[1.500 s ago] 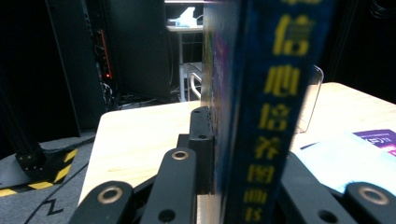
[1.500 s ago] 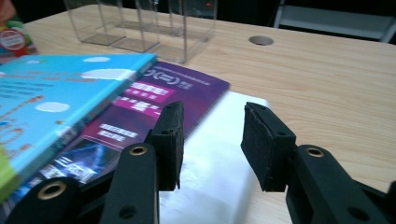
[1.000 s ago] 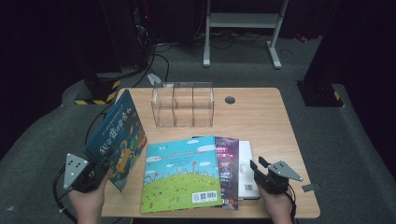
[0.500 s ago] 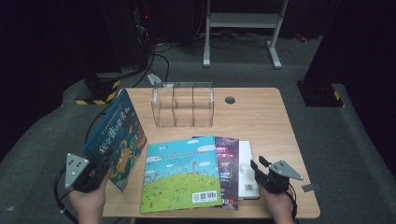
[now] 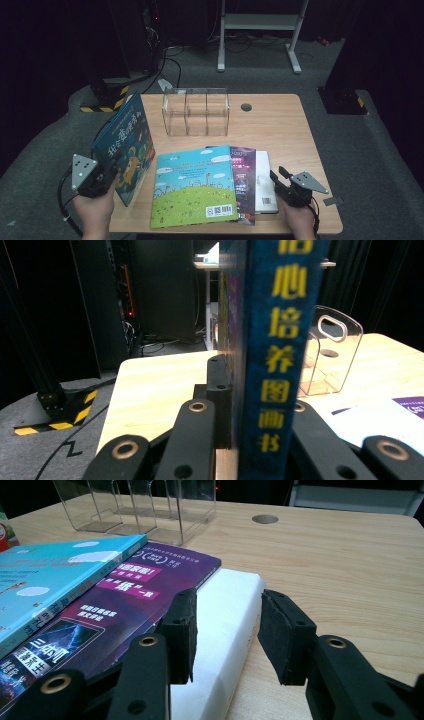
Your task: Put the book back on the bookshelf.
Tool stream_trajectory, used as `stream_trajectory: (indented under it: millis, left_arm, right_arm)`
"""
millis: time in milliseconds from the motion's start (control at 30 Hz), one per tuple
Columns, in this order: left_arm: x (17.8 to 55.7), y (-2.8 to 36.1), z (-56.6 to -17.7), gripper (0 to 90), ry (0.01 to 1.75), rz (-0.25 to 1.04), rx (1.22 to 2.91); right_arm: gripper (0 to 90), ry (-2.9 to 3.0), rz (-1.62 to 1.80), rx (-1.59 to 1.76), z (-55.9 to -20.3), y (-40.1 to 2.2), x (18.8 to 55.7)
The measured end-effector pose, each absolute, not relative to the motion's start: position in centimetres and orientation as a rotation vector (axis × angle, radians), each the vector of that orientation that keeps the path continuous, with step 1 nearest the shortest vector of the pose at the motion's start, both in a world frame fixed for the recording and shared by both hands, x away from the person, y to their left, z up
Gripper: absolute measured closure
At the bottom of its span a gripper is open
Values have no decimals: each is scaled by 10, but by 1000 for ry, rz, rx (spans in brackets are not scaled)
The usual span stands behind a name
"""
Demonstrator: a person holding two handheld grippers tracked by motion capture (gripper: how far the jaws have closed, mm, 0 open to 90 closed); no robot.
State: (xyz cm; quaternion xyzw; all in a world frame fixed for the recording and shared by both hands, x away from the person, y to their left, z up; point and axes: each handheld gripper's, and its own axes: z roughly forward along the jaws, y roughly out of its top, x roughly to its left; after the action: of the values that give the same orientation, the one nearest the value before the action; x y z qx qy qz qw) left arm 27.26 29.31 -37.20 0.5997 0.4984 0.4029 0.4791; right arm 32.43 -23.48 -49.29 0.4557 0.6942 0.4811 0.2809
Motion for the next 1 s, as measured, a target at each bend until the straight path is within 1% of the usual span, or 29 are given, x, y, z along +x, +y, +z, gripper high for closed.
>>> stream_trajectory:
  millis: [533,767,1000]
  left_arm:
    - [287,282,-345,834,1170,952,1397]
    - [305,266,-335,833,1139,949,1389]
    - [331,241,-326,834,1118,951,1383]
  right_arm:
    - [590,1847,1297,1223,-491,-236,324]
    - [592,1844,1294,1220,-490,-237,323]
    - [592,1837,1302,1224,-489,-238,323]
